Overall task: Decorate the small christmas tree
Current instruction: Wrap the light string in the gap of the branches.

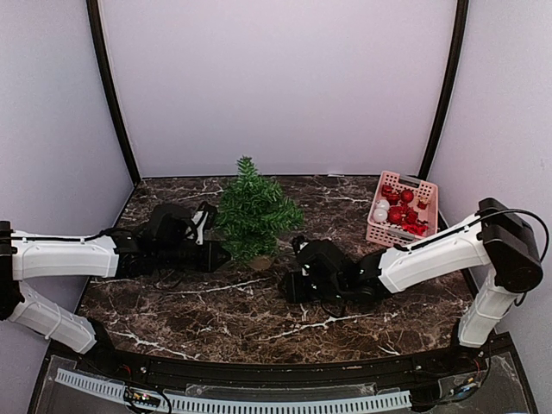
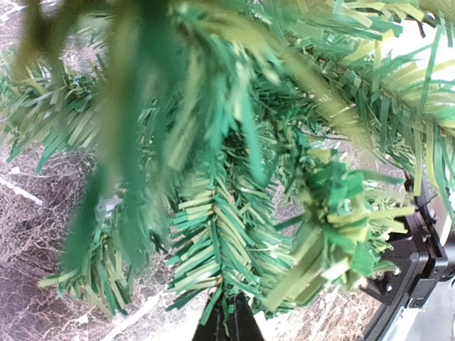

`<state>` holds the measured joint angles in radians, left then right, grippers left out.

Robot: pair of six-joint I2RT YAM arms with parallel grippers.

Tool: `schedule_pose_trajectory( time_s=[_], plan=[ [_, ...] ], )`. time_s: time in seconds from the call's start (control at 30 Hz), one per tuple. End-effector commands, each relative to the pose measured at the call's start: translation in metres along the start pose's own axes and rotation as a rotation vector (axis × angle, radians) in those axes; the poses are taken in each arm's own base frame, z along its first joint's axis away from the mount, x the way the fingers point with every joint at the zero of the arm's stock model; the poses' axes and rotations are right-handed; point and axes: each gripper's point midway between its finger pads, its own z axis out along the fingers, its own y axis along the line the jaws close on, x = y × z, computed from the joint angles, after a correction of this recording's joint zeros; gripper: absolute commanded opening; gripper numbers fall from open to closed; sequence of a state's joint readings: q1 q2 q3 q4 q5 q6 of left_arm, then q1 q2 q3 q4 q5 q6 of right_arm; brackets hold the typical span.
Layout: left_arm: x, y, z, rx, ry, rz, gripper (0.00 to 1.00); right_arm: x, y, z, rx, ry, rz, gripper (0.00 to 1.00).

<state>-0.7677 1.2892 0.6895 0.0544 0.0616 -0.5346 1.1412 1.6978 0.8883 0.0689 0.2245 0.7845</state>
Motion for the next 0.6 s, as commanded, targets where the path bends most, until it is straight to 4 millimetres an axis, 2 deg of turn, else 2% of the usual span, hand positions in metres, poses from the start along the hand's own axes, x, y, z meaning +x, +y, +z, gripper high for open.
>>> schedule_pose_trajectory(
  time_s=[0.0,0.13,0.3,0.37,0.5,0.57],
  plan=[
    [-0.021,-0.003,-0.007,0.0,-0.052,0.009,0.0,0.006,0.012,-0.008,-0.059,0.015,0.01,0.52],
    [-0.023,-0.001,-0.005,-0.004,-0.049,0.005,0.0,0.02,0.018,-0.01,-0.072,0.052,-0.017,0.57],
    [-0.024,0.001,-0.003,-0.008,-0.044,-0.002,0.0,0.043,0.021,-0.016,-0.063,0.113,-0.049,0.55],
    [-0.025,0.002,-0.002,-0.01,-0.044,-0.005,0.0,0.047,0.025,-0.021,-0.067,0.117,-0.058,0.52],
    [-0.025,0.004,0.0,-0.013,-0.041,-0.008,0.0,0.059,0.019,-0.029,-0.048,0.148,-0.057,0.42],
    [-0.024,0.004,0.0,-0.013,-0.038,-0.009,0.0,0.063,0.019,-0.032,-0.057,0.16,-0.051,0.31]
  ],
)
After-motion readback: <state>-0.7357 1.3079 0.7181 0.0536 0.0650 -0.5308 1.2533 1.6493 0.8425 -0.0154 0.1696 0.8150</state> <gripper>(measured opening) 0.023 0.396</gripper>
